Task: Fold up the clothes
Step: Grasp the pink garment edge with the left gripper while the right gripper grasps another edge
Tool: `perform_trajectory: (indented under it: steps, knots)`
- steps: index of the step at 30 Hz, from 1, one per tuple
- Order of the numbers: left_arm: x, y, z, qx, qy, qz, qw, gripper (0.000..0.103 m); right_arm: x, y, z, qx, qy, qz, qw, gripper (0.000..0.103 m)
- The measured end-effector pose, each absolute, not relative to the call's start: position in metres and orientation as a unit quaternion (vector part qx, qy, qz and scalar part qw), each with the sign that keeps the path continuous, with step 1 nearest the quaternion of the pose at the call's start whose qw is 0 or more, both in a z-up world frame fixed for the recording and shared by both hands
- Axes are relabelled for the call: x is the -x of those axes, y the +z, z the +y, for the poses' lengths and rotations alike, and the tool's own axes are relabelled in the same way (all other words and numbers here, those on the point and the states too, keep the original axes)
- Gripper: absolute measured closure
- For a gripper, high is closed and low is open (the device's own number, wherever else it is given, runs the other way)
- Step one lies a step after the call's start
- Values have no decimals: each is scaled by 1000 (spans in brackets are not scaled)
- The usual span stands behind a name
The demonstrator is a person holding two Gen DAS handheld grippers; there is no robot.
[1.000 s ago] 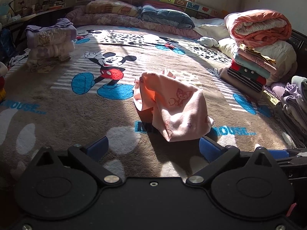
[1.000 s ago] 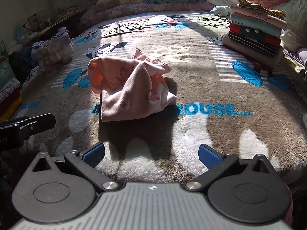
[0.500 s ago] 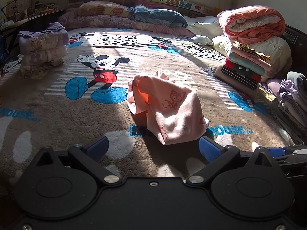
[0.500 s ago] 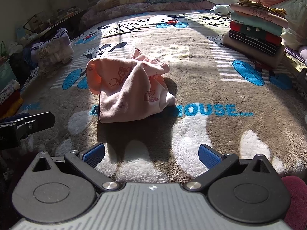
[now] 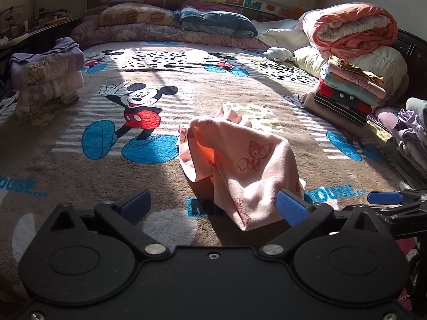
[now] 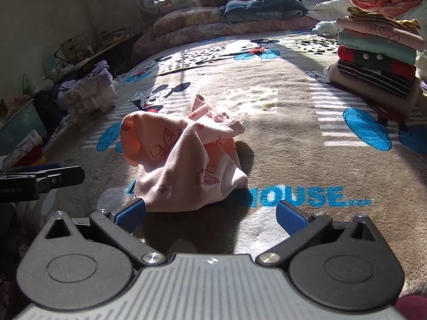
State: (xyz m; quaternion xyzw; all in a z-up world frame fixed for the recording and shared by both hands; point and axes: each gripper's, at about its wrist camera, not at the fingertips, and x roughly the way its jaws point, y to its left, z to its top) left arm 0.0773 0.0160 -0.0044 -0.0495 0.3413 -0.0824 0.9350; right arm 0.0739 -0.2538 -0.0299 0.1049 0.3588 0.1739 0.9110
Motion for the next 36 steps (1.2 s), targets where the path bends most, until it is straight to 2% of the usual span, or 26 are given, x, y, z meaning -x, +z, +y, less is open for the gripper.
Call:
perform_trajectory:
  steps: [3, 9, 10, 11, 16, 19, 21, 24, 33, 34, 35, 36]
  knots:
    - [-92, -6, 20, 51, -86, 342, 934, 4, -98, -32, -264, -125, 187, 361, 905, 0]
    - [-118, -12, 26, 48, -90, 345, 933, 23, -147, -37, -282, -142, 216, 364, 895, 0]
    - [-124, -13, 27, 47, -93, 346, 933, 32, -153, -37, -283, -134, 222, 359, 897, 0]
    - [-129, -13, 29, 47, -96, 347, 932, 36, -160, -37, -283, -125, 225, 355, 899, 0]
    - [-157, -8, 37, 34, -120, 346, 930, 45, -193, -31, -286, -78, 266, 347, 896, 1]
    - [-177, -3, 41, 22, -143, 350, 925, 46, -210, -30, -285, -49, 285, 345, 893, 4]
    - [-192, -1, 43, 17, -159, 357, 921, 46, -221, -33, -283, -33, 303, 348, 887, 13]
    - [-212, 1, 45, 16, -190, 371, 909, 47, -237, -38, -278, -4, 329, 354, 876, 20]
    - [-260, -22, 40, 17, -258, 436, 862, 47, -275, -65, -270, 11, 401, 361, 842, 20]
    - [-264, -26, 38, 15, -266, 445, 855, 55, -278, -67, -270, 9, 411, 360, 838, 20]
    - [-263, -29, 35, 5, -275, 450, 850, 71, -281, -69, -269, 7, 421, 359, 833, 20]
    - [-261, -32, 31, -6, -285, 454, 844, 74, -285, -71, -269, 5, 431, 359, 828, 20]
